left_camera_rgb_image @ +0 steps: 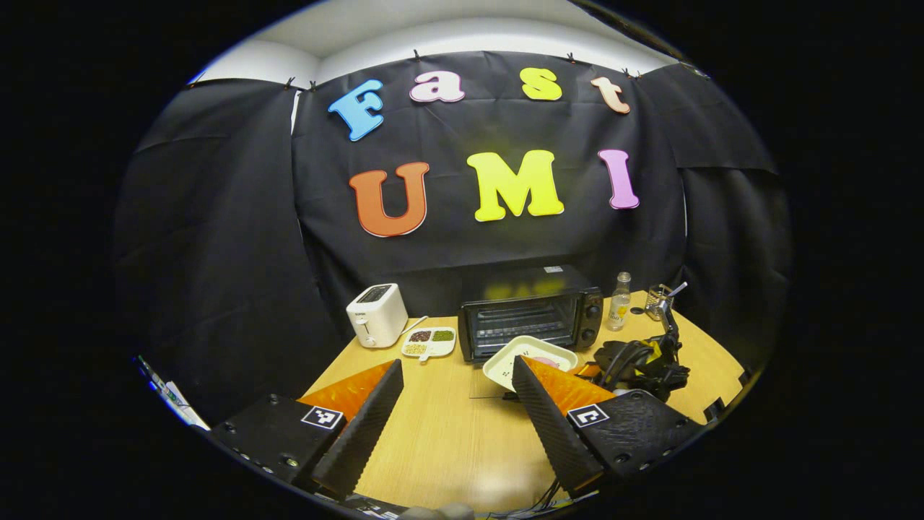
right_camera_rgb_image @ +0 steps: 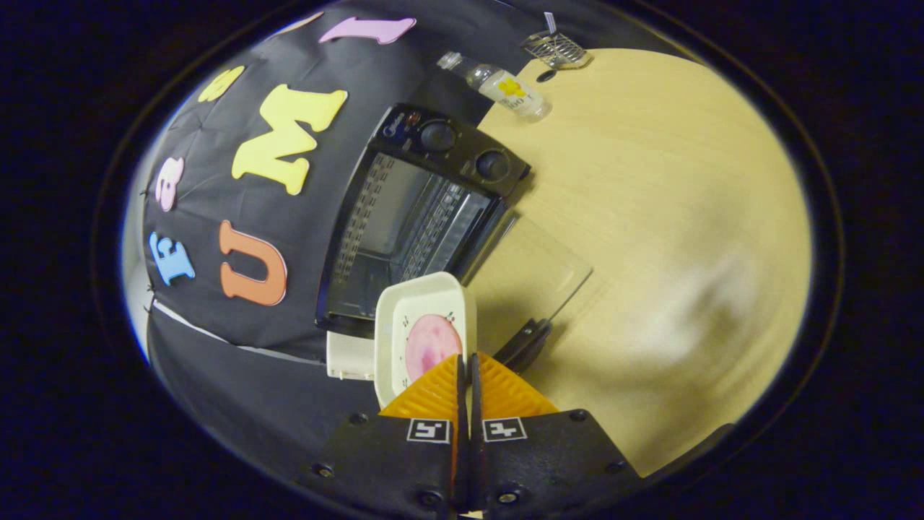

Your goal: Open the electric oven with the left hand, put the food in, and close the electric oven.

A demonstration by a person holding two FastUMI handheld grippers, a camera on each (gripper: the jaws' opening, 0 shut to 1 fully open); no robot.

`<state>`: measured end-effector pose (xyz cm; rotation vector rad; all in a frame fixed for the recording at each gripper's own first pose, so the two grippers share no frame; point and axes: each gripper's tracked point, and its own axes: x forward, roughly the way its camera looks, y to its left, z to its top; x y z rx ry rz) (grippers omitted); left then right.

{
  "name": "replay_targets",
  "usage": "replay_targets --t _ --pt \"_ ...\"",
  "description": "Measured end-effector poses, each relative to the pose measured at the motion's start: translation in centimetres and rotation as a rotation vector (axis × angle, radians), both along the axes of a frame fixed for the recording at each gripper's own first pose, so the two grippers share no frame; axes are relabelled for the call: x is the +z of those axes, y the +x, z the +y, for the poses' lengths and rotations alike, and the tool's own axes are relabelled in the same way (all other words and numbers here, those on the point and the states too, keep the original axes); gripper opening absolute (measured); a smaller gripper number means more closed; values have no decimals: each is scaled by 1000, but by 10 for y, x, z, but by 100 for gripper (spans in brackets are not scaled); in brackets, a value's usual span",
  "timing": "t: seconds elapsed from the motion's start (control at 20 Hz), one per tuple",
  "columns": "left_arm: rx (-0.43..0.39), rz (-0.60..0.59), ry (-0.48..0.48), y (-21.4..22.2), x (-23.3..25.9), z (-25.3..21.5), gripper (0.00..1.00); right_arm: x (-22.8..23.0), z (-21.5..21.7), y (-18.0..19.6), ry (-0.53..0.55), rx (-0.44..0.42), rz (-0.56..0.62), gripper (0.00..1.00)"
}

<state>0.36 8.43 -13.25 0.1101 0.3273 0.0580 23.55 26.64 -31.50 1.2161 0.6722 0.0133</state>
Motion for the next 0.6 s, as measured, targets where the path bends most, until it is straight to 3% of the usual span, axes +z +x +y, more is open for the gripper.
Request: replay_targets --t 0.25,0.6 --pt "44 25 6 1 -18 19 97 3 13 50 1 -38 -40 0" --pt "108 53 -20 37 -34 31 97 1 -17 126 -37 -65 -51 4"
